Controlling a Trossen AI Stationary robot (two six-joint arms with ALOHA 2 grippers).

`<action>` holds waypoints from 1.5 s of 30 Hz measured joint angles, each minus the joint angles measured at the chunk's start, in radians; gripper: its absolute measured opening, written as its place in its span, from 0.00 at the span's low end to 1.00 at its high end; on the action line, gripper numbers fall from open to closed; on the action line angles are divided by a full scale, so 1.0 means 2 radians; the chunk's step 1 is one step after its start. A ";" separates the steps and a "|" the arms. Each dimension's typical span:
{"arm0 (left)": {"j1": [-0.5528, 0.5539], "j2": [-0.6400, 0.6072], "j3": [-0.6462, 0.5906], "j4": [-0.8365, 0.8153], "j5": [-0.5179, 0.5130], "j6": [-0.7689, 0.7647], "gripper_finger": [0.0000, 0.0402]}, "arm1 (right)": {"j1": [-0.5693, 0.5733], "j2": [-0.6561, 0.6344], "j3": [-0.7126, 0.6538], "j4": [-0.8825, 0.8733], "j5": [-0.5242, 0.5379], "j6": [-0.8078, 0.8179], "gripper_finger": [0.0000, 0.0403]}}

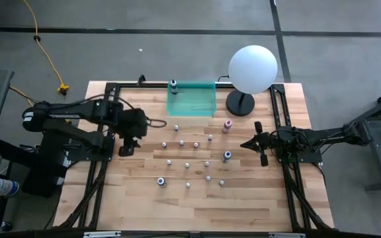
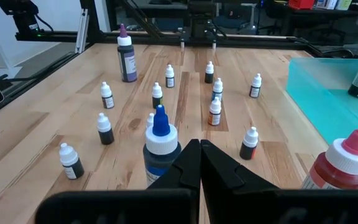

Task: Pick & Place food coloring
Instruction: Put the big purple food coloring bottle into the bin

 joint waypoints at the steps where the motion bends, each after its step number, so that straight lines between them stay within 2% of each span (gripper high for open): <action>1: -0.005 0.000 -0.011 0.003 0.001 -0.001 0.43 | 0.000 0.000 0.000 0.000 0.000 0.000 0.00; 5: -0.025 0.019 -0.061 0.047 0.015 -0.043 0.43 | 0.000 0.000 0.000 0.000 0.000 0.000 0.00; 9: -0.050 0.044 -0.100 0.130 0.056 -0.102 0.43 | 0.000 0.000 0.000 0.000 0.000 0.000 0.00; 12: -0.084 0.057 -0.103 0.170 0.074 -0.123 0.43 | 0.000 0.000 0.000 0.000 0.000 0.000 0.00; 16: -0.128 0.058 -0.084 0.175 0.058 -0.128 0.43 | 0.000 0.000 0.000 0.000 0.000 0.000 0.00; 22: -0.190 0.066 -0.053 0.180 0.042 -0.102 0.43 | 0.000 0.000 0.000 0.000 0.000 0.000 0.00; 27: -0.218 0.104 -0.013 0.156 0.034 -0.087 0.43 | 0.000 0.000 0.000 0.000 0.000 0.000 0.00; 35: -0.220 0.217 0.103 0.102 -0.025 -0.088 0.43 | 0.000 0.000 0.000 0.000 0.000 0.000 0.00; 39: -0.220 0.269 0.164 0.081 -0.032 -0.088 0.43 | 0.000 0.000 0.000 0.000 0.000 0.000 0.00; 45: -0.220 0.314 0.204 0.073 -0.048 -0.108 0.44 | 0.000 0.000 0.000 -0.001 0.000 0.000 0.00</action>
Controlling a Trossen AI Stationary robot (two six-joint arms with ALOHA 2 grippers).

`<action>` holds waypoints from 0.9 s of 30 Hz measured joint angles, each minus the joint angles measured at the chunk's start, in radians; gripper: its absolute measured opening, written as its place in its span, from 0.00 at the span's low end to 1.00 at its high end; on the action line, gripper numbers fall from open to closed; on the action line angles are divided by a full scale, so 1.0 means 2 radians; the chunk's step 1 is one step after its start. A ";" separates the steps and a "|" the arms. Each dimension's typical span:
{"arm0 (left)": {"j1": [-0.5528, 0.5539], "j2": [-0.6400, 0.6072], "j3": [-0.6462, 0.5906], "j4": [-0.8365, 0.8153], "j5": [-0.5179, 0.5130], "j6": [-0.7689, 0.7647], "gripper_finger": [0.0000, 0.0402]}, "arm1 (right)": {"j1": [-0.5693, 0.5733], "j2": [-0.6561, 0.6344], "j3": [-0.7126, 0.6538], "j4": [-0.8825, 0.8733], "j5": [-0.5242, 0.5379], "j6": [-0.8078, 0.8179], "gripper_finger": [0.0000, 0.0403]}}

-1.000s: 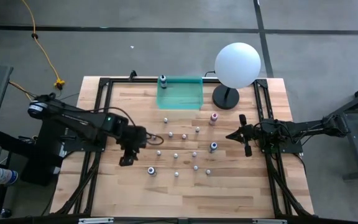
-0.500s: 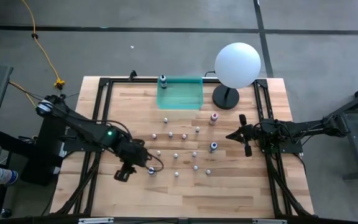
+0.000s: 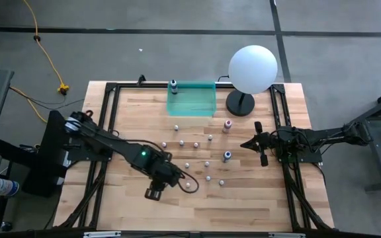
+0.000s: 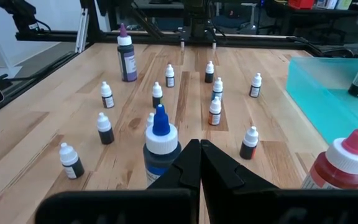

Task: Pick & Place food coloring
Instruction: Put the big purple food coloring bottle into the bin

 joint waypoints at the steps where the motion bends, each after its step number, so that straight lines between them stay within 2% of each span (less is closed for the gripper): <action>1: 0.000 0.006 0.003 -0.004 -0.008 -0.007 0.45 | 0.000 0.000 0.000 0.000 0.000 0.000 0.00; 8: 0.000 0.026 0.007 -0.024 -0.020 -0.053 0.60 | 0.000 0.000 0.000 0.000 0.000 0.000 0.00; 13: 0.004 0.025 0.008 -0.034 0.015 -0.085 0.71 | 0.000 0.000 0.000 0.000 0.000 0.000 0.00; 20: 0.004 0.026 0.006 -0.046 -0.007 -0.140 0.73 | 0.000 0.000 0.000 0.000 0.000 0.000 0.00; 27: 0.007 0.053 0.005 -0.052 -0.011 -0.153 0.73 | 0.000 0.000 0.000 0.001 0.000 0.000 0.00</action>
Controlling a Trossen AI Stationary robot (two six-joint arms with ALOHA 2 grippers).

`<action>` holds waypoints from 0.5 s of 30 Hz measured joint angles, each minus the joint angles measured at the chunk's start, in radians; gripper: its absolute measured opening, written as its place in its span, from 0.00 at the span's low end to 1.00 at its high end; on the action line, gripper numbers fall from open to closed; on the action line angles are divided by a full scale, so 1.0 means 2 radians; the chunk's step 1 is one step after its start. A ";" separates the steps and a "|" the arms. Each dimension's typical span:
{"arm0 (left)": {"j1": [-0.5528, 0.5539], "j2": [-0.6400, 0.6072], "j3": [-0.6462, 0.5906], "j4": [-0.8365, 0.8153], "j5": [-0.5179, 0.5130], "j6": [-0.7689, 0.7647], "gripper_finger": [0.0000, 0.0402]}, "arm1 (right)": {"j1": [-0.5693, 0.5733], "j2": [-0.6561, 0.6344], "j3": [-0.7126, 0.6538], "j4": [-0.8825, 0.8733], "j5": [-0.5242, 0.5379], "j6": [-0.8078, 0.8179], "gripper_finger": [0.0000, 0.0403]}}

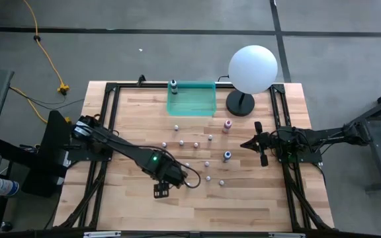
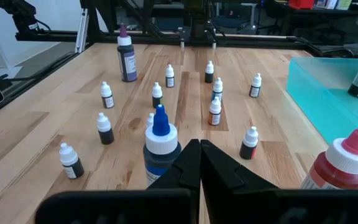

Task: Pick & Place food coloring
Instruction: Put the big purple food coloring bottle into the bin

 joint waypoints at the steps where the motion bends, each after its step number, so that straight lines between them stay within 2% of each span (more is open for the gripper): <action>1: 0.000 0.003 0.000 0.000 0.000 0.000 0.73 | 0.000 0.000 0.000 0.000 0.000 0.000 0.00; 12: 0.000 0.010 0.000 -0.019 0.004 -0.001 0.73 | 0.000 0.000 0.000 0.000 0.000 0.000 0.00; 15: -0.001 0.010 0.000 -0.021 0.024 0.000 0.73 | 0.000 0.000 0.000 0.000 0.000 0.000 0.00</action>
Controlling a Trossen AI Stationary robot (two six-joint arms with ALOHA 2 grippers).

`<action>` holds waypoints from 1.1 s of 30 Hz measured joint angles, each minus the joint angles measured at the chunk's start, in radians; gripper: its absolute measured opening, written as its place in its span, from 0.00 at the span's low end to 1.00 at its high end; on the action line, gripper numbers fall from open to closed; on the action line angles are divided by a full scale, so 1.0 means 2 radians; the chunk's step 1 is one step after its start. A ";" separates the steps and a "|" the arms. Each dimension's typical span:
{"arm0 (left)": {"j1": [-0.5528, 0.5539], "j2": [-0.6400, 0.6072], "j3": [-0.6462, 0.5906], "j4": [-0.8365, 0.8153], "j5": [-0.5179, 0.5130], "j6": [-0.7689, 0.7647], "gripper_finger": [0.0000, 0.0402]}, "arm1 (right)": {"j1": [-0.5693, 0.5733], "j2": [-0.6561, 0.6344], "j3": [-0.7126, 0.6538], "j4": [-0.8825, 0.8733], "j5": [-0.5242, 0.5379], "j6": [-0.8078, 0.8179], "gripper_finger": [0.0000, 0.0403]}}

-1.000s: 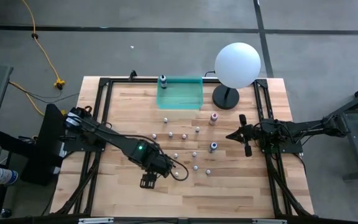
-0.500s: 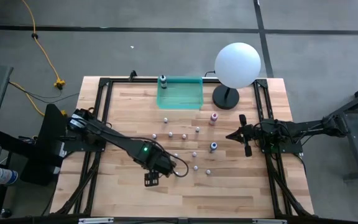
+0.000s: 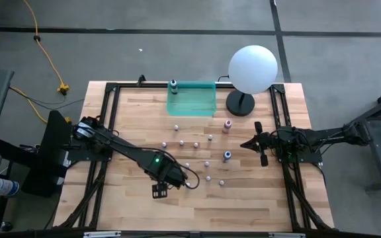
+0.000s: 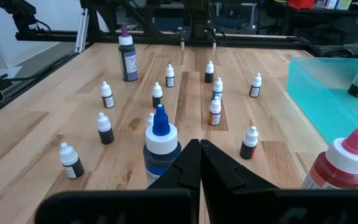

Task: Pick & Place food coloring
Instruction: Put the big purple food coloring bottle into the bin

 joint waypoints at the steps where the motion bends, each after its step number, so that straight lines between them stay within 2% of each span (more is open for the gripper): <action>1: -0.001 0.001 0.000 0.001 0.005 0.000 0.73 | 0.000 0.000 0.000 0.000 0.000 0.000 0.00; 18: -0.003 0.010 0.000 0.005 0.016 0.018 0.72 | 0.000 0.000 0.000 0.000 0.000 0.000 0.00; 33: -0.003 0.010 0.000 0.008 0.017 0.028 0.44 | 0.000 0.000 0.000 0.000 0.000 0.000 0.00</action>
